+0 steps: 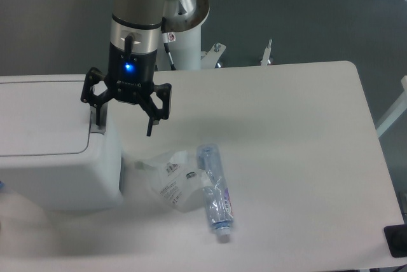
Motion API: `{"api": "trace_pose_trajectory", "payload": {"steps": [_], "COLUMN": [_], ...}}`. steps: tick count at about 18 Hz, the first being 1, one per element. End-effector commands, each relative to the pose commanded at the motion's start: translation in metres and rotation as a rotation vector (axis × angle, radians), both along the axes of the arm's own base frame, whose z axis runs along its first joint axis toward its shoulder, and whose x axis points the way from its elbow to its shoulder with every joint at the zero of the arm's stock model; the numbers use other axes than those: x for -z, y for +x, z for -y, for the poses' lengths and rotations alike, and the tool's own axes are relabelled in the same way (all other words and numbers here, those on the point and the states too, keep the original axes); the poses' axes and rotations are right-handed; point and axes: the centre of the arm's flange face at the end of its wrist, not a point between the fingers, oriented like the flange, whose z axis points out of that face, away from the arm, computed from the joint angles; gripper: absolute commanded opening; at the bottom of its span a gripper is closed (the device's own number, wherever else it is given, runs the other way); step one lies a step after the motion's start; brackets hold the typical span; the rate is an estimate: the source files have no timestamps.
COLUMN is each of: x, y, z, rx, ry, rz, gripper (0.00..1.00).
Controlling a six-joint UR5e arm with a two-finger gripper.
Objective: Open the trash can
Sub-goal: 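Push the lid so it flips open, then raise the gripper away from the opened trash can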
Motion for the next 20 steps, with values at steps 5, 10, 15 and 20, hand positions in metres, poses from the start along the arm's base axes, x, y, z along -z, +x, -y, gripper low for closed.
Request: {"api": "trace_pose_trajectory", "payload": {"steps": [5, 10, 15, 20], "x": [-0.002, -0.041, -0.069, -0.047], "y": [-0.001, -0.009, -0.038, -0.093], "z": [0.0, -0.003, 0.002, 0.022], "rx": [-0.006, -0.004, -0.046, -0.068], "ry": [0.006, 0.097, 0.128, -0.044], "rz": [0.0, -0.008, -0.065, -0.261], "gripper": [1.0, 1.0, 1.0, 1.0]}}
